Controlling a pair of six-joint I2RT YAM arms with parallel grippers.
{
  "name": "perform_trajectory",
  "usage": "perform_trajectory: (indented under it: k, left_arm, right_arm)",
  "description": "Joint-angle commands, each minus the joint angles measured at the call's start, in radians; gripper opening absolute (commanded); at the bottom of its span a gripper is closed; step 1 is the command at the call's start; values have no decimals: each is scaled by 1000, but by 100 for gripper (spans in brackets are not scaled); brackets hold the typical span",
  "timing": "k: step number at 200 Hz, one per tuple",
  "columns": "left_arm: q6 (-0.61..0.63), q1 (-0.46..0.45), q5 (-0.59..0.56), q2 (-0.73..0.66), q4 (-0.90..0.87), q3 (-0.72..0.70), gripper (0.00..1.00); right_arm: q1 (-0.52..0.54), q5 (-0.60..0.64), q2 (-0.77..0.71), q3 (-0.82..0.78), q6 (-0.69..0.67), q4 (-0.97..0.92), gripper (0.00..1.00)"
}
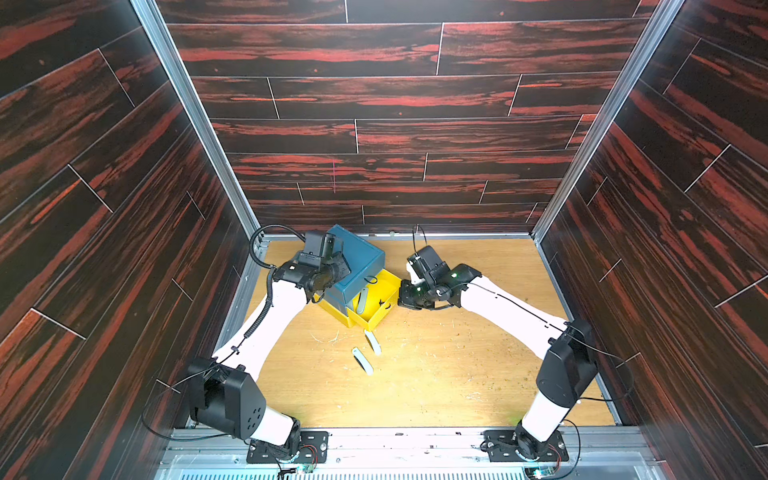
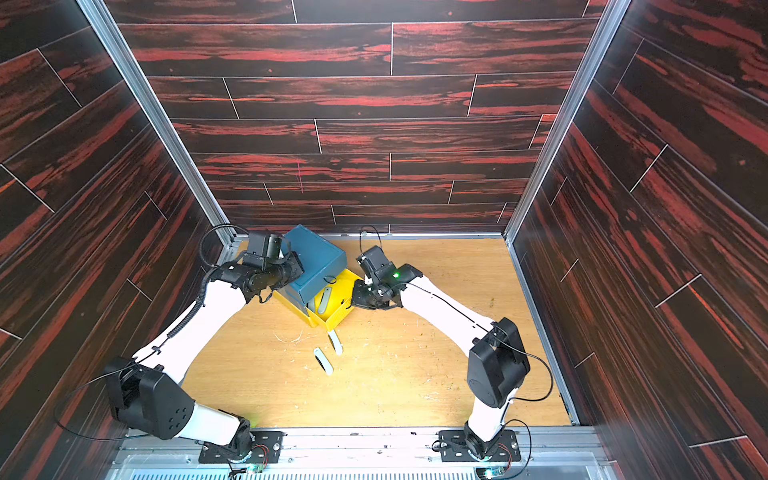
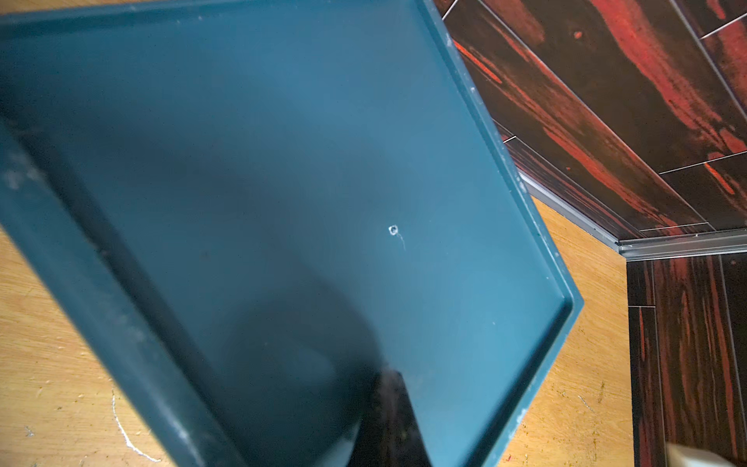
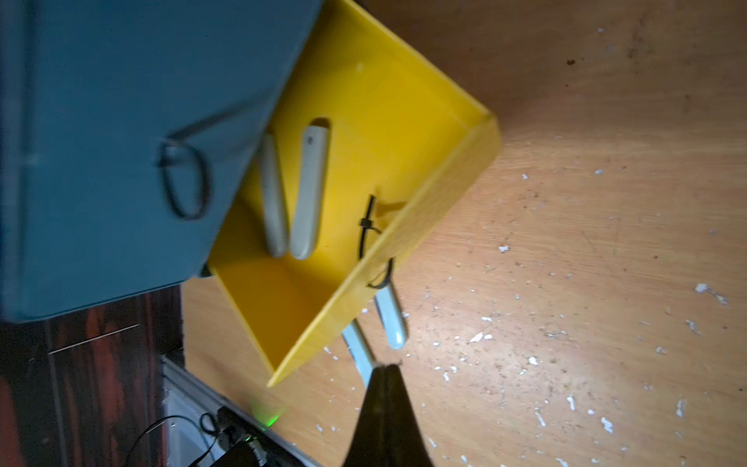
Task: Place the fruit knives into the drawer by color
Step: Place the fruit knife in the drawer, then close the drawer in the storage box.
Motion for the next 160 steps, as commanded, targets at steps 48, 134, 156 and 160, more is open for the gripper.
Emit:
perform_trajectory:
  k: [48,134,156,160]
  left_arm:
    - [-4,4,8,16,-78,-20,0]
    - [-12,3,19,8,-67,-38,0]
    - [-15,4,24,3,-61,-46,0]
    - [-15,4,24,1,-61,-47,0]
  right_arm:
    - [-42,-128,62,-70,14,162,0]
    - [-44,-185,194,75,30,159,0]
    - [-44,-259,213,79,42,235,0]
    - [-45,-274,216,80,45,249,0]
